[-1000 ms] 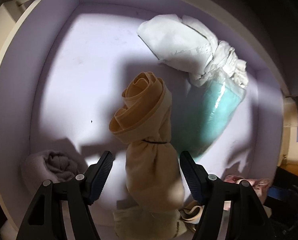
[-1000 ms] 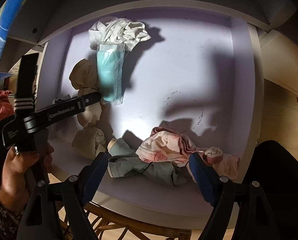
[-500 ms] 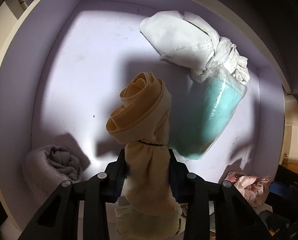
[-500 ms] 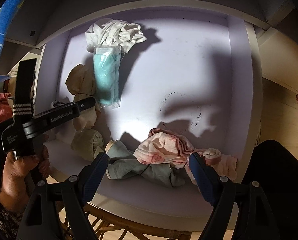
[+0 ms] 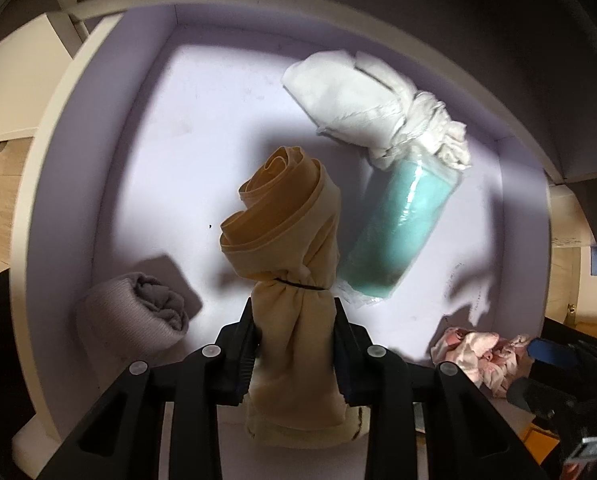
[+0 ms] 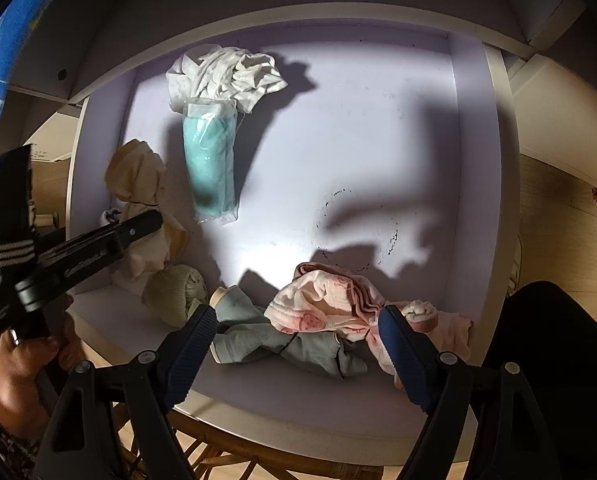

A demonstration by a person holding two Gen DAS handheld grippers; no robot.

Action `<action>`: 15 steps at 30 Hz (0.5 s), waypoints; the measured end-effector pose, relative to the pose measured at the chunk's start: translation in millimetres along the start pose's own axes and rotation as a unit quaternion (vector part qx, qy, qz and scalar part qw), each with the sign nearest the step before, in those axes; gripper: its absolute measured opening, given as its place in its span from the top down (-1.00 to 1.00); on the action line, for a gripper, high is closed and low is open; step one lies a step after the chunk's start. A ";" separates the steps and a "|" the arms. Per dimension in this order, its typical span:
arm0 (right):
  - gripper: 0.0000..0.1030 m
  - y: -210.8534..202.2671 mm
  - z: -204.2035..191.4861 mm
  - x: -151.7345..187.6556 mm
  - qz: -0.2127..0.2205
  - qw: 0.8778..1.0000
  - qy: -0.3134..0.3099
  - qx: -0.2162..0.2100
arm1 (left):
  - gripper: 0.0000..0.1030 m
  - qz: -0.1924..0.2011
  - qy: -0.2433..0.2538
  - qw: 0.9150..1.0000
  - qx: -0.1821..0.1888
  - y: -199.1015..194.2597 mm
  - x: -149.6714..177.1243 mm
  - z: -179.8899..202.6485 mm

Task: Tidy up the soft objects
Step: 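Lift the tan roll out of the cubby up to the gold tray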

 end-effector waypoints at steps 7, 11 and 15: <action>-0.63 -5.5 -0.8 -0.5 0.006 1.000 0.001 -0.004 | 0.38 0.018 0.003 1.000 0.019 -40.2 11.5 6.0; -0.62 -8.8 -2.3 -0.7 0.011 1.000 0.000 -0.010 | 0.38 0.024 0.014 0.999 0.029 -57.6 19.2 11.6; -0.62 -12.4 -6.2 -1.1 0.015 1.000 -0.005 -0.013 | 0.38 0.029 0.027 0.999 0.037 -73.8 27.2 19.2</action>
Point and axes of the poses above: each gripper's, at about its wrist camera, not at the fingertips, and y roughly the way its jaws point, z to its right, x to its underside, the point moved 4 cm from there along y, roughly the way its jaws point, and after that the axes turned 7 degrees about x, right-handed, at the moved point
